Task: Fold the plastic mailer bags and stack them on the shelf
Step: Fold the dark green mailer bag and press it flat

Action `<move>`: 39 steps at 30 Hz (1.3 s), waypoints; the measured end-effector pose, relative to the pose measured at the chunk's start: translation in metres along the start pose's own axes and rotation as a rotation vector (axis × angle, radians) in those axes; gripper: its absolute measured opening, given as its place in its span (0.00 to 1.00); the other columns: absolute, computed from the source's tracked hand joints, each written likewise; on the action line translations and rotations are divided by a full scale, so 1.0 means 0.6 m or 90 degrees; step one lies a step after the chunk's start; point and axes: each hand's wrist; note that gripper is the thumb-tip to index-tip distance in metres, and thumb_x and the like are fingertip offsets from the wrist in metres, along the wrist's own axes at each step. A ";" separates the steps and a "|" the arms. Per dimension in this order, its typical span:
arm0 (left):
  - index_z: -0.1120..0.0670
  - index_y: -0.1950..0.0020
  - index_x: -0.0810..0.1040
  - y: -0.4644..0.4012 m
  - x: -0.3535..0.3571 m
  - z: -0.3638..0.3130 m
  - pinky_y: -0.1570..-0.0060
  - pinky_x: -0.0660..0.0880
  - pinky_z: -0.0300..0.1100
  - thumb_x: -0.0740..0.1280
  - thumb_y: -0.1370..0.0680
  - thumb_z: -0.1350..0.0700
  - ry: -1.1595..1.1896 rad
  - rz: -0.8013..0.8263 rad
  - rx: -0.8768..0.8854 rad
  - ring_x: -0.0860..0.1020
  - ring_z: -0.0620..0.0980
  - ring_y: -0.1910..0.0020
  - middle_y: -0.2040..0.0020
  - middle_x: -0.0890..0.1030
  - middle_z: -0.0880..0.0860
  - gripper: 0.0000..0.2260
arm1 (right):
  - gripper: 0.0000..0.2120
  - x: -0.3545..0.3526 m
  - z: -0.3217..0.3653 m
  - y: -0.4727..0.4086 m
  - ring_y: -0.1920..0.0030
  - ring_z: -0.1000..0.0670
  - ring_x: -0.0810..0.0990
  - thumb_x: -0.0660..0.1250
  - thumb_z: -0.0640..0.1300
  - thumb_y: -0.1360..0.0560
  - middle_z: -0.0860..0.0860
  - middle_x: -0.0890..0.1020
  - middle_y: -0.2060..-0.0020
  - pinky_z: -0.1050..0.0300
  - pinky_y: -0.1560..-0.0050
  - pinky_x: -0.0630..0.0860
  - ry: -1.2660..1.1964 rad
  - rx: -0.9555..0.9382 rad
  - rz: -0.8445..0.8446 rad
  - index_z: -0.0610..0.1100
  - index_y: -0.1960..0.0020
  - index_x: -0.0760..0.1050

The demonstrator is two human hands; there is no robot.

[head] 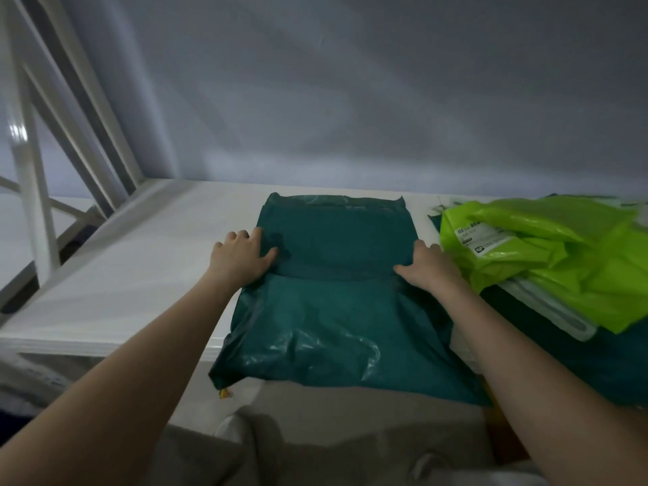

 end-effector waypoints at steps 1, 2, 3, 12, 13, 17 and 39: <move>0.56 0.30 0.63 0.003 0.001 -0.002 0.41 0.67 0.53 0.54 0.21 0.42 0.008 0.000 -0.014 0.68 0.59 0.35 0.35 0.72 0.59 0.24 | 0.27 0.001 -0.001 0.002 0.38 0.38 0.71 0.64 0.56 0.26 0.40 0.71 0.39 0.47 0.41 0.73 -0.007 0.003 -0.007 0.41 0.34 0.64; 0.56 0.31 0.63 0.003 0.002 -0.003 0.42 0.68 0.53 0.55 0.21 0.43 0.028 -0.003 -0.032 0.68 0.60 0.36 0.36 0.71 0.59 0.24 | 0.26 0.001 -0.002 0.004 0.39 0.38 0.72 0.64 0.55 0.26 0.40 0.72 0.40 0.47 0.42 0.73 -0.018 0.004 -0.014 0.40 0.35 0.65; 0.57 0.32 0.63 0.002 0.002 -0.004 0.43 0.68 0.53 0.56 0.21 0.44 0.053 -0.008 -0.052 0.68 0.60 0.36 0.36 0.71 0.60 0.23 | 0.25 0.000 -0.001 0.004 0.41 0.38 0.73 0.65 0.54 0.26 0.40 0.73 0.41 0.47 0.43 0.74 -0.035 0.005 -0.021 0.40 0.36 0.65; 0.58 0.54 0.74 -0.019 -0.010 0.006 0.55 0.69 0.45 0.62 0.25 0.57 0.310 0.005 -0.187 0.73 0.58 0.53 0.60 0.74 0.54 0.05 | 0.18 -0.024 0.001 0.003 0.46 0.39 0.76 0.62 0.35 0.27 0.39 0.76 0.44 0.54 0.56 0.71 -0.153 0.019 -0.076 0.37 0.38 0.66; 0.58 0.58 0.74 -0.021 -0.014 0.007 0.57 0.69 0.44 0.63 0.25 0.57 0.343 0.009 -0.203 0.72 0.57 0.56 0.64 0.73 0.53 0.05 | 0.19 -0.028 0.002 0.002 0.45 0.39 0.76 0.63 0.34 0.28 0.39 0.76 0.44 0.56 0.57 0.70 -0.164 0.024 -0.087 0.37 0.38 0.66; 0.57 0.54 0.81 -0.022 -0.022 0.009 0.54 0.74 0.45 0.64 0.26 0.59 0.452 0.008 -0.250 0.75 0.58 0.57 0.59 0.77 0.58 0.06 | 0.22 -0.034 0.005 -0.006 0.43 0.39 0.75 0.63 0.34 0.28 0.40 0.76 0.43 0.56 0.55 0.70 -0.230 0.064 -0.101 0.35 0.35 0.65; 0.55 0.56 0.73 -0.040 -0.050 0.013 0.72 0.78 0.35 0.62 0.21 0.60 0.888 -0.076 -0.265 0.79 0.44 0.77 0.61 0.79 0.55 0.05 | 0.05 -0.060 -0.002 -0.030 0.60 0.40 0.83 0.60 0.32 0.24 0.47 0.76 0.64 0.43 0.53 0.81 -0.539 0.088 -0.139 0.40 0.56 0.71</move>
Point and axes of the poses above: each hand's wrist, its own y-axis away from the middle knuckle, its own x-axis out of the palm, z = x × y
